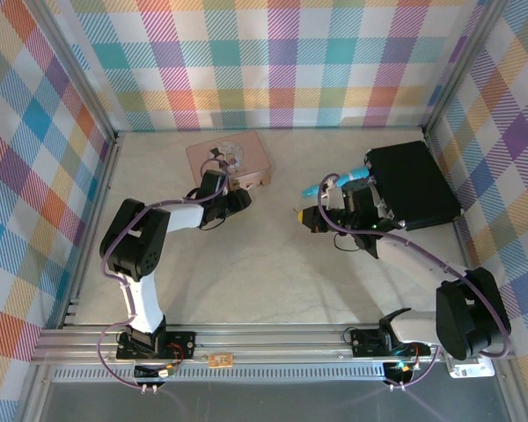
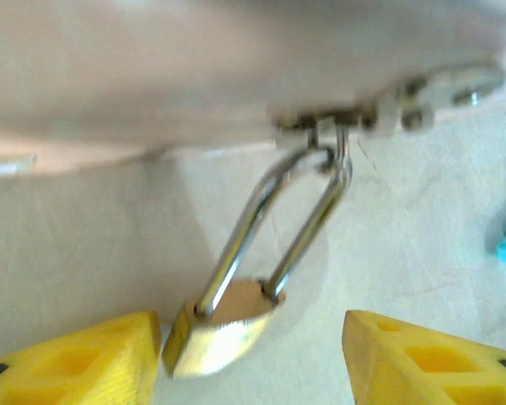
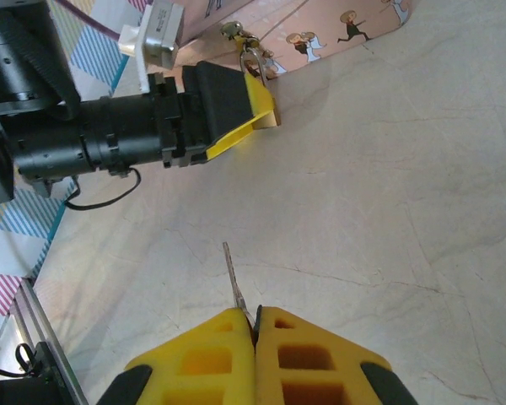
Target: Unlock a padlock with a key
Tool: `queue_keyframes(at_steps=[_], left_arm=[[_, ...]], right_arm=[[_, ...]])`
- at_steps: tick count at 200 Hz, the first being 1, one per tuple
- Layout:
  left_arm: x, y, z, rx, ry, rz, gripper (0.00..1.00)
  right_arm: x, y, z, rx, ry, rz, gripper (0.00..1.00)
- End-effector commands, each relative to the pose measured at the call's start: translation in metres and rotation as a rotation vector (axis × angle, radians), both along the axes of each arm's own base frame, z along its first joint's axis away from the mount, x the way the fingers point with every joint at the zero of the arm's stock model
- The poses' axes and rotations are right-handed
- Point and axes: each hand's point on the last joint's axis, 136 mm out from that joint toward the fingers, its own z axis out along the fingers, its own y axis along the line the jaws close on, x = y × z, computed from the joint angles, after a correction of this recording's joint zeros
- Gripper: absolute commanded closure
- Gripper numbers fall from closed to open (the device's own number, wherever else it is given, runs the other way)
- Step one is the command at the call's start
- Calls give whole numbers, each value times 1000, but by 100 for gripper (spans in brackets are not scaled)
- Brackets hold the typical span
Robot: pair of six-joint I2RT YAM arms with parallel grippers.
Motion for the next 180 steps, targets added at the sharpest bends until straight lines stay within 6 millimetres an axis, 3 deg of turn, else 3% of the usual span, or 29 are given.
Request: queue_keyframes(at_steps=[1, 39, 101, 180], left_arm=[[-13, 2, 11, 14, 15, -9, 38], [-6, 3, 15, 67, -36, -50, 37], [10, 5, -3, 198, -67, -131, 44], [18, -7, -27, 161, -42, -145, 63]], right_arm=[[1, 2, 1, 49, -10, -1, 100], [1, 4, 6, 78, -37, 10, 100], [-1, 1, 16, 111, -98, -12, 100], [-6, -8, 18, 97, -136, -43, 100]])
